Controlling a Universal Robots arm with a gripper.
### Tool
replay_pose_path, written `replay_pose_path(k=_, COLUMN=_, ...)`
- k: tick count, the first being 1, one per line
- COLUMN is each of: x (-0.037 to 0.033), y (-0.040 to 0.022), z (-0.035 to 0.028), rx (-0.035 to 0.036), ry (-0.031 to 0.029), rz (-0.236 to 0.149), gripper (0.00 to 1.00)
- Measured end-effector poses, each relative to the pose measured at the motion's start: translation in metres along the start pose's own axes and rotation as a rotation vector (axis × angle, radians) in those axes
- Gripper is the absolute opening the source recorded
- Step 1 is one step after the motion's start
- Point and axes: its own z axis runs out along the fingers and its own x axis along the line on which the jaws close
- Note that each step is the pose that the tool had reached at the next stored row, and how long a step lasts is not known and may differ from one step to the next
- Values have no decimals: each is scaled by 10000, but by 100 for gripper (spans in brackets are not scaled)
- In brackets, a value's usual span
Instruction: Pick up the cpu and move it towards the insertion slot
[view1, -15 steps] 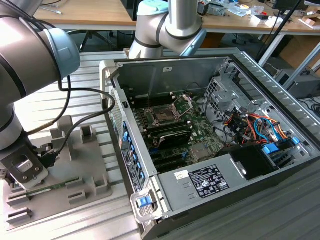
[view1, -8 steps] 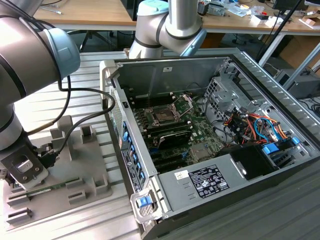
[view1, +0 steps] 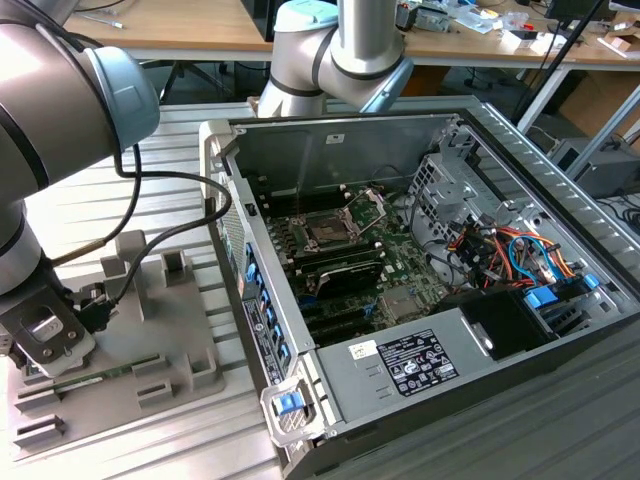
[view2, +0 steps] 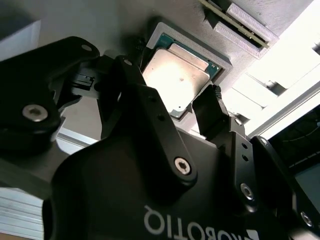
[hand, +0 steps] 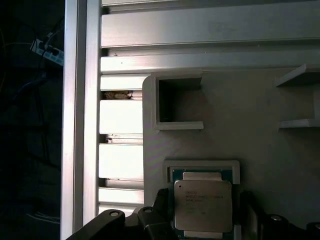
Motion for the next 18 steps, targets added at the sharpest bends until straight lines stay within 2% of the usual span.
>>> replay_pose_path(k=4, x=1, y=1, z=1, rx=-79, ry=-1, rz=1, gripper=67)
replay_pose_path(k=16, x=1, y=0, z=2, rx=-86, ry=-1, rz=1, gripper=67)
replay_pose_path(k=17, x=1, y=0, z=1, rx=-86, ry=-1, rz=1, gripper=66)
replay_pose_path(k=18, x=1, y=0, z=1, rx=-86, ry=0, rz=1, gripper=59)
